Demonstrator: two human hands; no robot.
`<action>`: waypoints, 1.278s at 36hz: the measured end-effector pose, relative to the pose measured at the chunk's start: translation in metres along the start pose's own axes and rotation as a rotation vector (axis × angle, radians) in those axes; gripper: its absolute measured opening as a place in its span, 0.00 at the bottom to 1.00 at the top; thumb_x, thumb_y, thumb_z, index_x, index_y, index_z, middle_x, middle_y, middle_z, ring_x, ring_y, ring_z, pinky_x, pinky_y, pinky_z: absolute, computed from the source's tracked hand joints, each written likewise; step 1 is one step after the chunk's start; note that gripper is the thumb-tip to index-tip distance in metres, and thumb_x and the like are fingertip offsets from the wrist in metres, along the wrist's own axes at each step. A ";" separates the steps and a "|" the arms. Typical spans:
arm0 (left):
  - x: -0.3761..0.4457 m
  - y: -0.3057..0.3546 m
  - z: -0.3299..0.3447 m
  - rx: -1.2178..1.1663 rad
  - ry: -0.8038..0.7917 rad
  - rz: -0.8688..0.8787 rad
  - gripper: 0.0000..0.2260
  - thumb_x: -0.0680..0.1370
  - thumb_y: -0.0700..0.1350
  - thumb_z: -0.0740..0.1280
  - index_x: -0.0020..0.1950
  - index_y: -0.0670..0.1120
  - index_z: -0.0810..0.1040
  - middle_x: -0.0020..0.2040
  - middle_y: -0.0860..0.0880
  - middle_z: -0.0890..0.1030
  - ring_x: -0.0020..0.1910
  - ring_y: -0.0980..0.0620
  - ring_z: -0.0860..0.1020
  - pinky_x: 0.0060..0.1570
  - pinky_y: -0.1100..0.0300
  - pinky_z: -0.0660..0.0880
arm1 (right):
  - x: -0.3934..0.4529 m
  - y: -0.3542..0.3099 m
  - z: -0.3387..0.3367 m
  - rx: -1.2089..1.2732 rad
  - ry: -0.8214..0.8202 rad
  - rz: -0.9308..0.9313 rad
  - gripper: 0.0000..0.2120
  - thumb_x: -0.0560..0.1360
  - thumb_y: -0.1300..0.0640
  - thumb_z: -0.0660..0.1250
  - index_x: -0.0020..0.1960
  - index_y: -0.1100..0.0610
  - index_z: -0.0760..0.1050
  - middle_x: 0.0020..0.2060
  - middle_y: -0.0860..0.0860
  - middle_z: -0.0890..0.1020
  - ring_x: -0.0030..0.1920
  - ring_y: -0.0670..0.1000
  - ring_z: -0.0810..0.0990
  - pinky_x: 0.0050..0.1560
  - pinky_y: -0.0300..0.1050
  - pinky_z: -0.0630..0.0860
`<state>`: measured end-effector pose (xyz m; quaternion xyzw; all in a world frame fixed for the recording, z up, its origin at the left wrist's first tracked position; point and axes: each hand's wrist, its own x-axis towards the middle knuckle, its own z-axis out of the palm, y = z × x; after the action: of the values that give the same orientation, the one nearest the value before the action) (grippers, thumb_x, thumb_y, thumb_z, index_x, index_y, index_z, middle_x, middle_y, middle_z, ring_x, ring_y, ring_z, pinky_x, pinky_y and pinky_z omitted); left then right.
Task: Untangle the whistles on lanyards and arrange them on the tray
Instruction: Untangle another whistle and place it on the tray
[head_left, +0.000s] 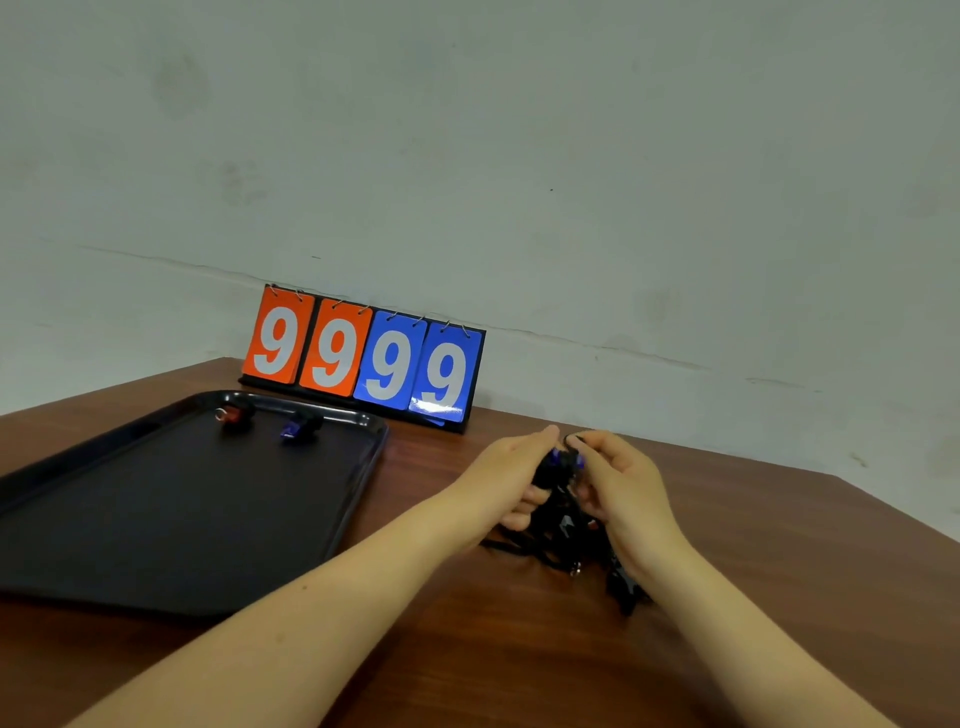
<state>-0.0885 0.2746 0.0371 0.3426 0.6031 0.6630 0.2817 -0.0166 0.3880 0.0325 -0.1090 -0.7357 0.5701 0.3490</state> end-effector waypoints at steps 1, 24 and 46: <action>0.000 0.000 0.000 -0.048 -0.014 -0.018 0.14 0.81 0.55 0.58 0.43 0.46 0.72 0.23 0.54 0.61 0.20 0.58 0.58 0.22 0.65 0.52 | 0.000 0.001 0.001 -0.009 -0.004 -0.004 0.08 0.79 0.58 0.63 0.45 0.56 0.79 0.24 0.46 0.74 0.25 0.43 0.69 0.25 0.34 0.65; 0.005 -0.002 -0.011 -0.456 0.032 -0.134 0.09 0.78 0.49 0.67 0.51 0.44 0.74 0.26 0.52 0.61 0.21 0.58 0.57 0.19 0.68 0.55 | 0.003 0.005 -0.014 -0.671 0.002 -0.773 0.05 0.76 0.64 0.67 0.49 0.55 0.78 0.41 0.46 0.79 0.43 0.41 0.76 0.44 0.27 0.69; 0.007 -0.003 -0.006 -0.050 0.179 0.019 0.07 0.79 0.43 0.62 0.41 0.46 0.69 0.26 0.52 0.67 0.22 0.56 0.59 0.22 0.63 0.58 | -0.002 0.005 -0.006 -0.417 0.045 -0.480 0.07 0.74 0.60 0.70 0.45 0.48 0.82 0.41 0.41 0.82 0.47 0.41 0.80 0.47 0.31 0.74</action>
<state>-0.0974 0.2764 0.0348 0.2807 0.6057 0.7085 0.2290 -0.0126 0.3926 0.0281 -0.0140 -0.8335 0.3059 0.4600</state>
